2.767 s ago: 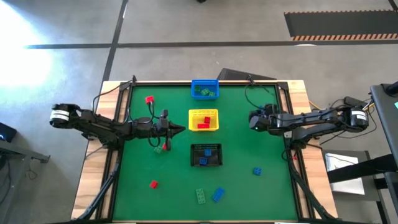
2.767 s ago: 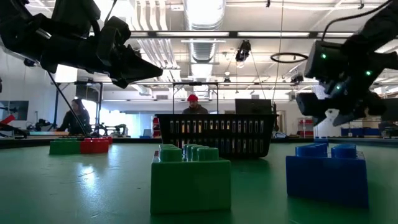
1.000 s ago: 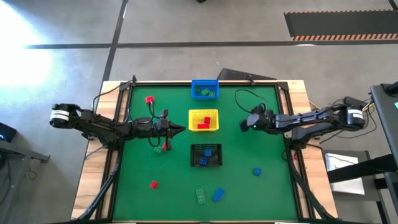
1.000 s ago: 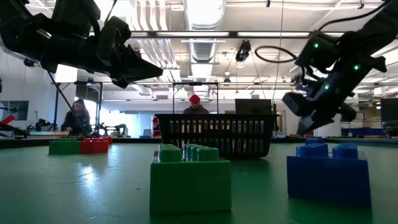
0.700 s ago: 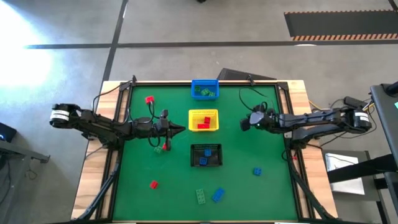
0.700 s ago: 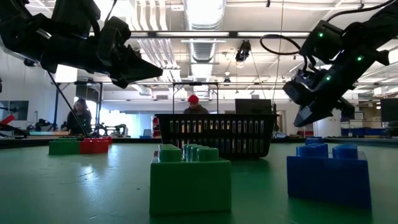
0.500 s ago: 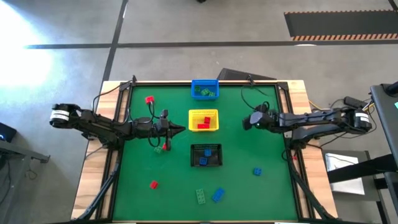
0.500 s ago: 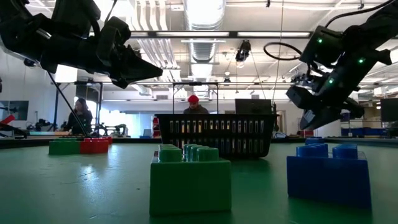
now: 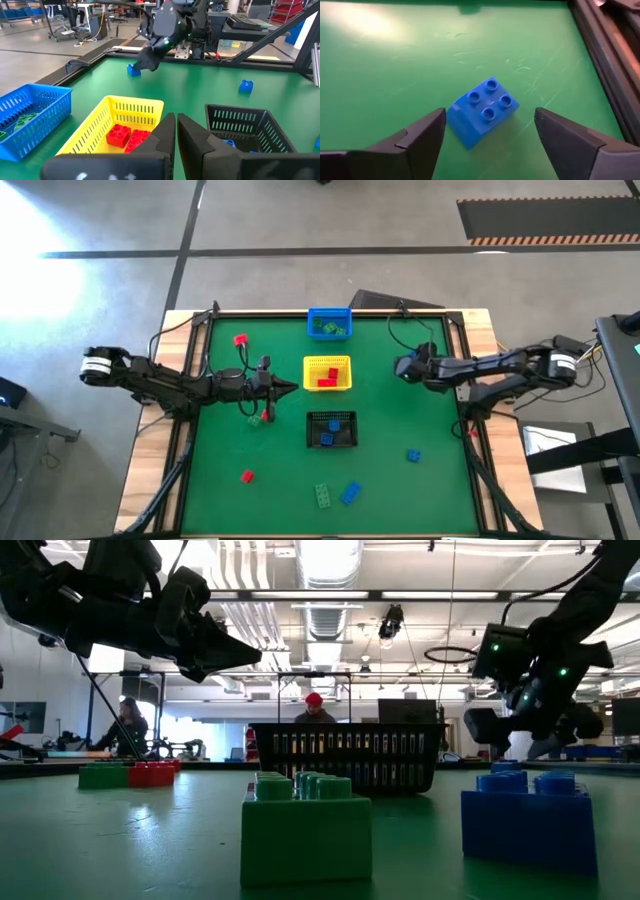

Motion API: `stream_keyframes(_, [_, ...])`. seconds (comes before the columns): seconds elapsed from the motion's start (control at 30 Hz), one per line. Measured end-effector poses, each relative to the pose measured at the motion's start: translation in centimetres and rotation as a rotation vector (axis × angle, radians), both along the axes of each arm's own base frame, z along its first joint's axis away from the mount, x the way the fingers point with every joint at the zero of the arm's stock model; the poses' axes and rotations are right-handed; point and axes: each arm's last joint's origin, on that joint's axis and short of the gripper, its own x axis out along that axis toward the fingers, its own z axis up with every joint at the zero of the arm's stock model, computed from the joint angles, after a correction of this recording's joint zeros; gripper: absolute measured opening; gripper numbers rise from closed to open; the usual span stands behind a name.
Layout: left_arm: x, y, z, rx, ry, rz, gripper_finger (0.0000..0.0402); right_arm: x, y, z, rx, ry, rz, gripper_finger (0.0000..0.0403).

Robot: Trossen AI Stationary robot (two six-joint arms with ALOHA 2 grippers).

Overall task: Sort & place blocks by color
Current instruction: Put the blue game piece into the black bin

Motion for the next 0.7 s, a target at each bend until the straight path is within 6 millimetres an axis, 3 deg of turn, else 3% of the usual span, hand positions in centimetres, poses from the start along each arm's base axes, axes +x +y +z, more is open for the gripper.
stream_keyframes(0.17, [0.0, 0.0, 0.0, 0.0, 0.0, 0.0, 0.0, 0.5, -0.9, -0.7, -0.024, 0.031, 0.015, 0.031])
stream_keyframes(0.33, [0.0, 0.0, 0.0, 0.002, 0.0, 0.0, 0.0, 1.9, -1.2, -0.9, 0.042, 0.023, 0.231, 0.0296])
stream_keyframes(0.47, [0.0, 0.0, 0.0, 0.002, 0.001, 0.0, 0.0, 2.7, -1.2, -0.3, 0.077, 0.004, 0.344, 0.028])
stream_keyframes(0.7, [0.0, 0.0, 0.0, 0.002, 0.002, 0.0, 0.0, 3.2, -1.7, 1.4, 0.029, -0.014, 0.391, 0.0266])
